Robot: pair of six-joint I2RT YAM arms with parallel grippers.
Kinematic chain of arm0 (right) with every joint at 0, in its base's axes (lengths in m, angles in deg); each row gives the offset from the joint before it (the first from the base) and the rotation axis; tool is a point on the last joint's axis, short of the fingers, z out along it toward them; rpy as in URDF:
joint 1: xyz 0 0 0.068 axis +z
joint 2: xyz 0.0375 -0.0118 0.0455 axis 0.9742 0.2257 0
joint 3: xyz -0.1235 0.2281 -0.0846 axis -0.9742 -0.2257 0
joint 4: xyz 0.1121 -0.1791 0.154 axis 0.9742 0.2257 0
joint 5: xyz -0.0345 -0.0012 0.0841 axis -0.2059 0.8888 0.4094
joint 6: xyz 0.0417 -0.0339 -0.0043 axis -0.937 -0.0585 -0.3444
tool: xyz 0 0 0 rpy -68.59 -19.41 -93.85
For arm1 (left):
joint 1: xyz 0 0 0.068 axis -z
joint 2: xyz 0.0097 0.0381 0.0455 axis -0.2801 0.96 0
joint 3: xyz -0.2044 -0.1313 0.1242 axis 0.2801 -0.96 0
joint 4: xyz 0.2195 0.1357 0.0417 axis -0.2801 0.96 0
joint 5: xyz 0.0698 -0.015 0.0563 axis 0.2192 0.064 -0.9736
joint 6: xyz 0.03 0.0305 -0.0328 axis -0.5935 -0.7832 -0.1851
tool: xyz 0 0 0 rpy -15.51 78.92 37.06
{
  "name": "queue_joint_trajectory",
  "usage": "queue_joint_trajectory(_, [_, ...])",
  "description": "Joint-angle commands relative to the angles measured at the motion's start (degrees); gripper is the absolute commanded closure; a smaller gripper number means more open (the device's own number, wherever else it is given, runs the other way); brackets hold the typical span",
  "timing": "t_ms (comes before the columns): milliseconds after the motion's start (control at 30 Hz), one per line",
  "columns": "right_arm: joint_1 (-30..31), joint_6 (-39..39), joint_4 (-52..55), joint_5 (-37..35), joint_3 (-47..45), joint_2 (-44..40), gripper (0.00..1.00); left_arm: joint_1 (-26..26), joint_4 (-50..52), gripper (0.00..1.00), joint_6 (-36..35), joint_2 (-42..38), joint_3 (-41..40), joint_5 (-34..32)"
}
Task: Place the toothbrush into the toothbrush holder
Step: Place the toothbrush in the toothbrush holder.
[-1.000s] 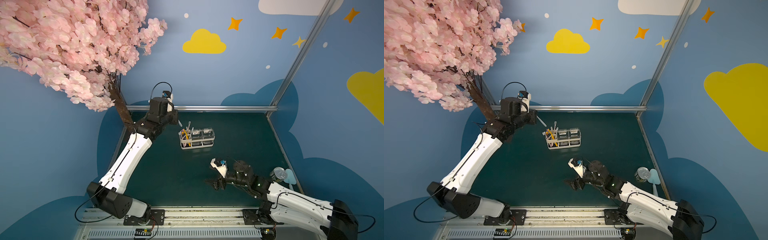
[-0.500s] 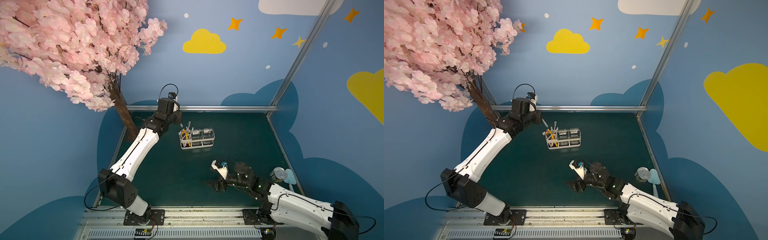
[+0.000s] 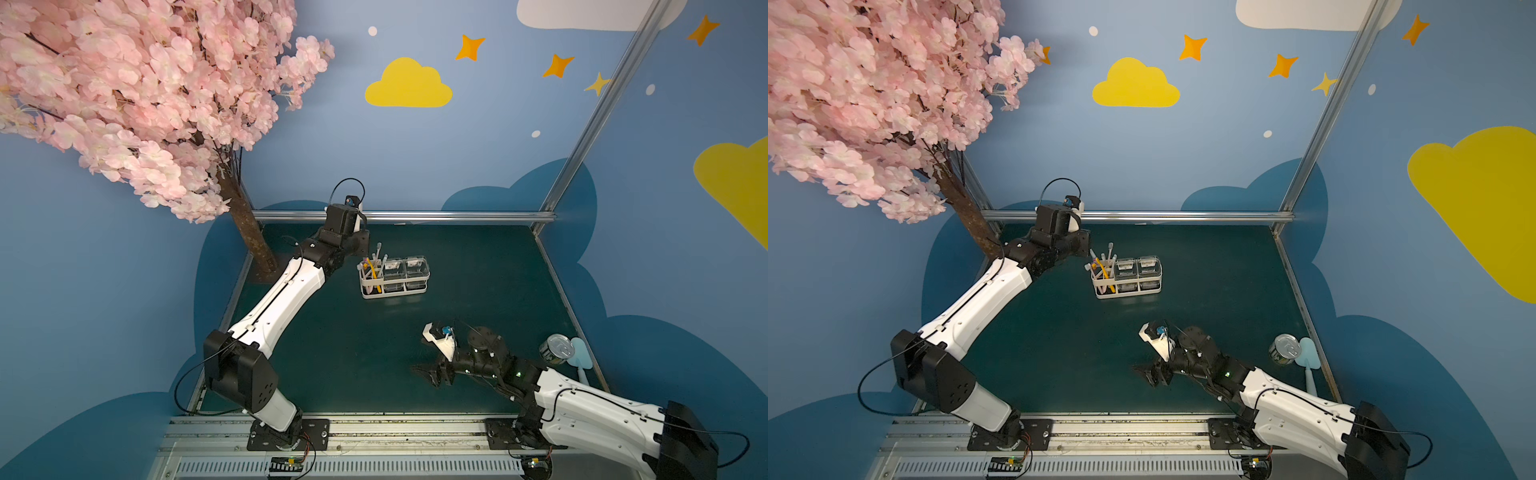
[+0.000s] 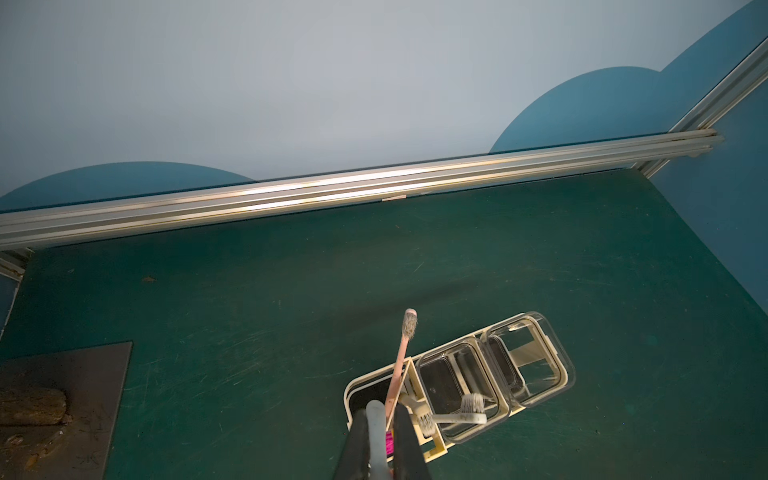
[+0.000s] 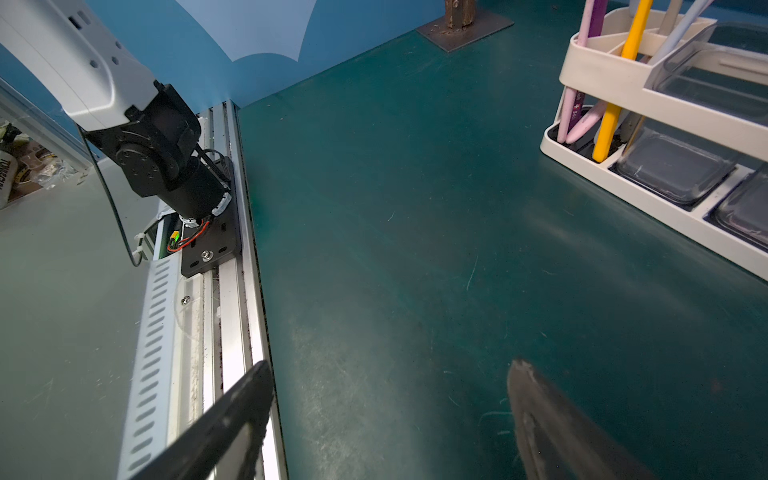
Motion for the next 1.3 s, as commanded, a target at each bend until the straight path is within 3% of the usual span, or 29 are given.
queue_joint_trajectory(0, [0.24, -0.21, -1.36, 0.44, -1.01, -0.02, 0.12, 0.33, 0.14, 0.98, 0.52, 0.41, -0.89, -0.49])
queue_joint_trajectory(933, [0.41, -0.36, -3.13, 0.97, -2.33, 1.86, 0.12, 1.56, -3.0, 0.98, 3.45, 9.17, -4.61, -3.22])
queue_joint_trajectory(1167, [0.41, -0.24, -3.24, 1.08, -2.29, 2.35, 0.12, 1.83, -2.19, 0.78, 3.85, 8.79, -4.07, -4.72])
queue_joint_trajectory(1267, [0.41, -0.15, -3.12, 0.96, -2.28, 2.35, 0.12, 1.89, -1.69, 0.54, 3.7, 7.72, -3.34, -5.07])
